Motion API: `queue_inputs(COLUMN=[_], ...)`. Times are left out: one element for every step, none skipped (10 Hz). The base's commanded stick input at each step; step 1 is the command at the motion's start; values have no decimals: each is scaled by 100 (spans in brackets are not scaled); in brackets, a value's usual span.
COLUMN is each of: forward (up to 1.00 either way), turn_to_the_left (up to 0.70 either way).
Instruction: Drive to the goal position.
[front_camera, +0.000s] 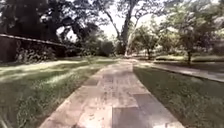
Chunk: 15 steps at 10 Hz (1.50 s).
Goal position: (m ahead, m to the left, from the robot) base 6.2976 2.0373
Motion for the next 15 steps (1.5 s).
queue_inputs(forward=[70, 70, 70, 70, 70, 70, 70, 70, 70, 70, 70, 70, 70, 70, 70], turn_to_the_left=[0, 0, 0, 0, 0, 0, 0, 0, 0, 0, 0, 0, 0, 0, 0])
